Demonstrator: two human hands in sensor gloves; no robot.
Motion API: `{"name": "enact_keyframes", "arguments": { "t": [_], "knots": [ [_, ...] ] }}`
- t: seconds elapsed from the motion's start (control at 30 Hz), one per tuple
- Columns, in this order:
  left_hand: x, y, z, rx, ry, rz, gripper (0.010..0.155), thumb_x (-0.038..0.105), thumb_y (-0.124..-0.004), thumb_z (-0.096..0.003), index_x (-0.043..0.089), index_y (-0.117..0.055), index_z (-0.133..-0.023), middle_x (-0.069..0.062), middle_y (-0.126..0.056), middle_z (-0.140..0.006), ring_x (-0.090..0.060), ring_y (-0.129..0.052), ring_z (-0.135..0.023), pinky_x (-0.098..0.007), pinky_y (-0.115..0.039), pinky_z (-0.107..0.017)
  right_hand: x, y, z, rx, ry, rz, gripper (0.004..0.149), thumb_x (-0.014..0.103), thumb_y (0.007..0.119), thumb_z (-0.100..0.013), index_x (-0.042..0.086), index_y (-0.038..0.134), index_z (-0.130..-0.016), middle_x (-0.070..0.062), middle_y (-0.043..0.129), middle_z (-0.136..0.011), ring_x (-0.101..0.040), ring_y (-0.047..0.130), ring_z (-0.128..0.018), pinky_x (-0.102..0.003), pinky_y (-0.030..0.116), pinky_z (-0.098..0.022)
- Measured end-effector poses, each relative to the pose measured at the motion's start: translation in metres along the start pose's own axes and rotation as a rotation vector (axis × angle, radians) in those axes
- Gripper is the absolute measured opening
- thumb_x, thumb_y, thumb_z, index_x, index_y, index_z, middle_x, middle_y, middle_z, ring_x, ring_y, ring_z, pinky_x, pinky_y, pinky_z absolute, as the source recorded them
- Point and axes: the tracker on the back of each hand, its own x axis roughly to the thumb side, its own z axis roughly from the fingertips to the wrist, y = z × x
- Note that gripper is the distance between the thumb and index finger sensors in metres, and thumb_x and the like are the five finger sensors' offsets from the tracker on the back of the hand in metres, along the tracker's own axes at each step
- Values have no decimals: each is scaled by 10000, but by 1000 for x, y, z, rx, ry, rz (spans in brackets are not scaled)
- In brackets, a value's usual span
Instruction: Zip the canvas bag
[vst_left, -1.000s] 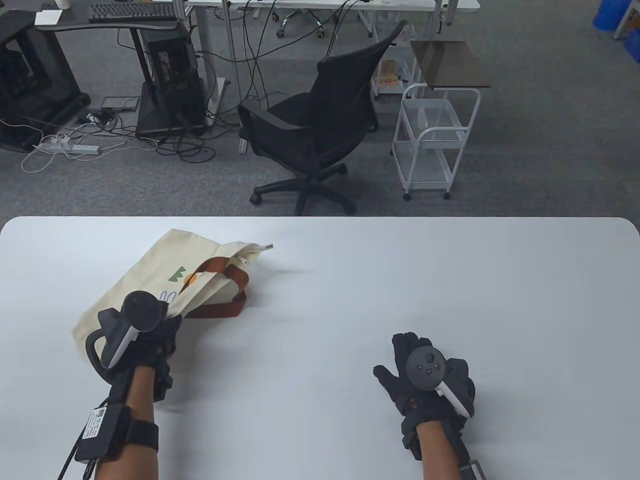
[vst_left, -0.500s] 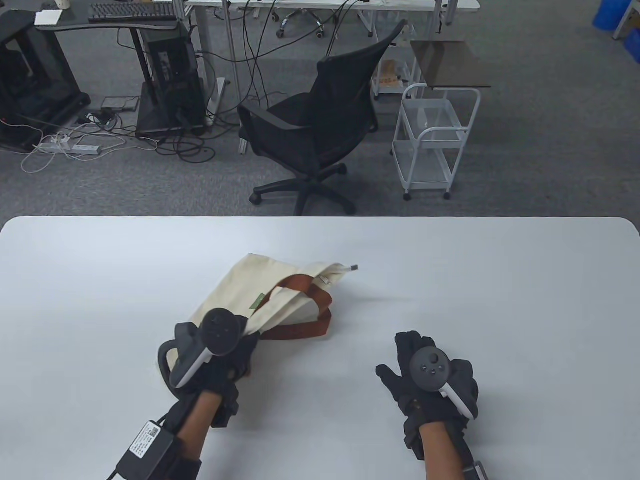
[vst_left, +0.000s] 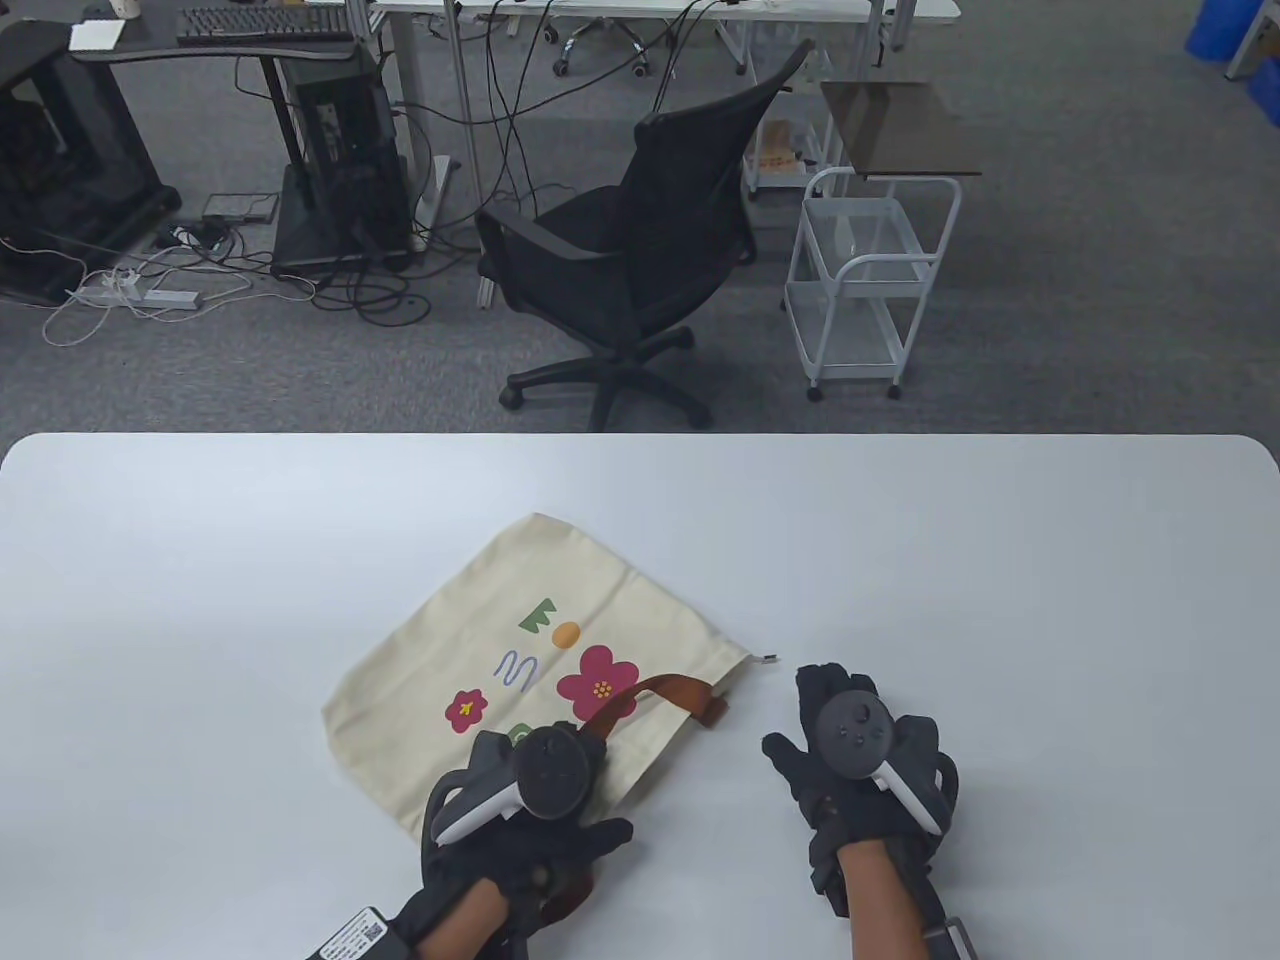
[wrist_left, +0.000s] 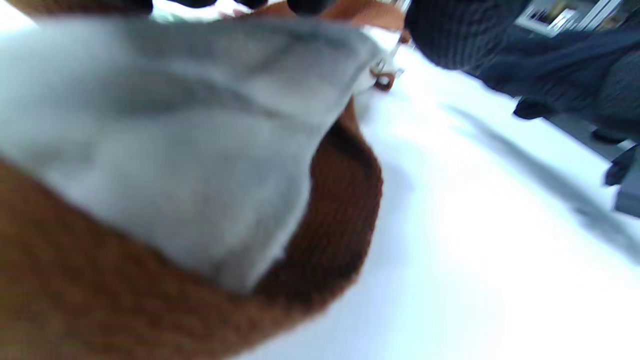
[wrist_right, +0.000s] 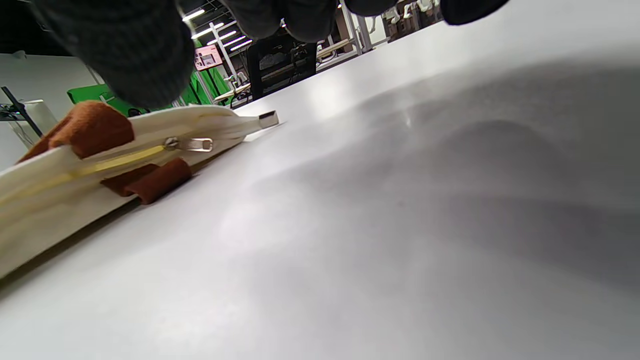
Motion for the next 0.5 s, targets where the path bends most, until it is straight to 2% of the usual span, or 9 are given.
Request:
{"name": "enact_keyframes", "arguments": {
  "t": [0.1,0.17,0.27,0.37,0.43,0.5],
  "knots": [
    [-9,-1,5,18,-15,25,867,619,-723,-507,253,-310,-1176,-106,-248,-1263,-477,-260,-1167,-685,-388,-814,2,-2,-2,-50,19,6,776,476,771,-538,187,371,-1137,-126,370,-1235,-411,317,-1102,-695,441,-705],
    [-16,-7,3,-32,3,14,899,619,-739,-499,248,-272,-1171,-105,-201,-1256,-478,-199,-1157,-693,-348,-811,4,2,-9,-62,50,20,764,454,774,-541,191,373,-1136,-125,379,-1236,-415,333,-1103,-696,437,-707],
    [-21,-12,3,-46,-17,-17,900,620,-736,-497,242,-272,-1169,-105,-196,-1252,-474,-183,-1148,-684,-334,-810,11,12,-24,0,101,70,761,454,761,-548,215,346,-1141,-113,354,-1244,-407,311,-1115,-695,419,-721],
    [-23,-10,5,-29,-14,6,891,618,-729,-498,240,-277,-1168,-104,-208,-1251,-470,-188,-1149,-682,-337,-811,12,20,-44,100,212,82,805,552,707,-547,268,248,-1145,-117,226,-1254,-397,191,-1117,-695,353,-739],
    [-24,-5,7,4,-18,24,881,615,-724,-501,242,-283,-1167,-101,-215,-1252,-468,-192,-1150,-682,-339,-811,17,22,-55,81,283,-3,811,552,706,-550,282,222,-1143,-128,186,-1250,-400,152,-1113,-699,317,-744],
    [-25,-1,10,33,-28,41,873,612,-721,-503,242,-290,-1167,-104,-219,-1253,-464,-197,-1152,-681,-345,-811,25,22,-63,98,302,-2,805,553,701,-558,321,198,-1143,-112,145,-1254,-383,94,-1118,-693,279,-758]
  ]
}}
